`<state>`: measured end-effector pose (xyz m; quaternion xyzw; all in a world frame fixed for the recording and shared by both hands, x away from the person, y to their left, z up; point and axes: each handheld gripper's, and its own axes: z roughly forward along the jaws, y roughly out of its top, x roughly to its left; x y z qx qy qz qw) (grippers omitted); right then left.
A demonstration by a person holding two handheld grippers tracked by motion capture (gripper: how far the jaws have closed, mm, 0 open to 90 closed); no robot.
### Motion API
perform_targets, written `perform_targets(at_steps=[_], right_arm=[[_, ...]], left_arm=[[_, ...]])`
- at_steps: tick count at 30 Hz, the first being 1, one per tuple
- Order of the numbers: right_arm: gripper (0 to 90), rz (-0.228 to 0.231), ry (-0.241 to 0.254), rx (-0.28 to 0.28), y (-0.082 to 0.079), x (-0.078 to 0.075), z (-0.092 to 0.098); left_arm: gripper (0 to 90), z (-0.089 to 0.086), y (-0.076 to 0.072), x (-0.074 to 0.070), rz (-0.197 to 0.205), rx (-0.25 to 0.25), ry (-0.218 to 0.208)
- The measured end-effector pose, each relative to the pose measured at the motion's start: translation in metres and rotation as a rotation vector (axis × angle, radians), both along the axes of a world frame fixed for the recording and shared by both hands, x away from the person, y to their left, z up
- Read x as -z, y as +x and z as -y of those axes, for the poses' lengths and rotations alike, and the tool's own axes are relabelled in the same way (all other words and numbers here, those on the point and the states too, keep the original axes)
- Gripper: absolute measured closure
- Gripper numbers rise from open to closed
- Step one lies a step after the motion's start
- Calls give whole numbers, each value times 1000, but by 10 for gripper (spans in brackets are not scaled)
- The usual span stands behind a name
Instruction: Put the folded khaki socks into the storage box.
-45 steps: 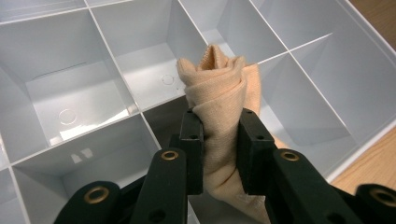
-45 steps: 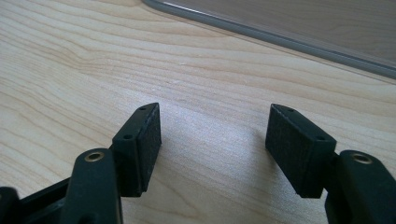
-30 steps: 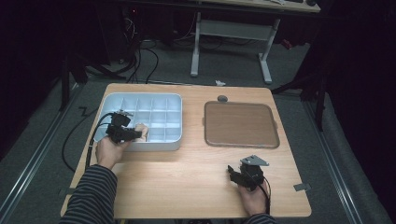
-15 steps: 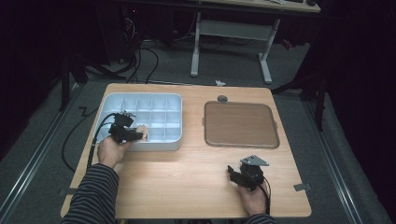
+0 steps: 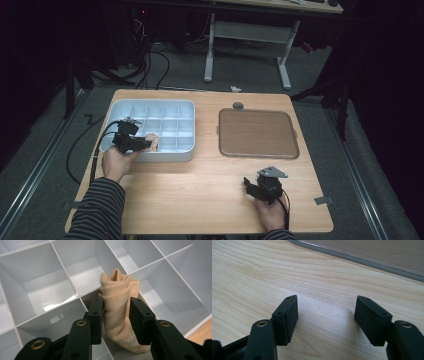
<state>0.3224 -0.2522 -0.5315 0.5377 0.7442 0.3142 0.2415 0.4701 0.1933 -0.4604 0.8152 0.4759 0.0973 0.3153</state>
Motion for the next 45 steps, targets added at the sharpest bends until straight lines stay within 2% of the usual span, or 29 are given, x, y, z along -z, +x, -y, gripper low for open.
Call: perform_targets(at_steps=[5, 9, 13, 16, 20, 23, 27, 30, 31, 40, 41, 45], right_arm=[[358, 0, 0, 0, 0, 0, 0], [358, 0, 0, 0, 0, 0, 0], [358, 0, 0, 0, 0, 0, 0], [358, 0, 0, 0, 0, 0, 0], [358, 0, 0, 0, 0, 0, 0], [358, 0, 0, 0, 0, 0, 0], [358, 0, 0, 0, 0, 0, 0], [358, 0, 0, 0, 0, 0, 0], [358, 0, 0, 0, 0, 0, 0], [358, 0, 0, -1, 0, 0, 0], [358, 0, 0, 0, 0, 0, 0], [358, 0, 0, -1, 0, 0, 0]], left_arm=[[674, 0, 0, -9, 42, -23, -15], [700, 2, 1, -9, 50, -41, -21], [720, 4, 6, -4, 30, -66, -17], [773, 5, 7, -2, 22, -73, -12], [832, 6, 8, 1, 5, -67, 22], [841, 7, 8, 2, -3, -66, 36], [848, 7, 12, 8, -32, -67, 63], [852, 8, 13, 9, -40, -67, 63], [852, 8, 14, 11, -53, -65, 61], [829, 9, 14, 11, -42, -60, 59], [788, 8, 13, 11, -37, -53, 53], [745, 8, 10, 8, -21, -42, 48]])
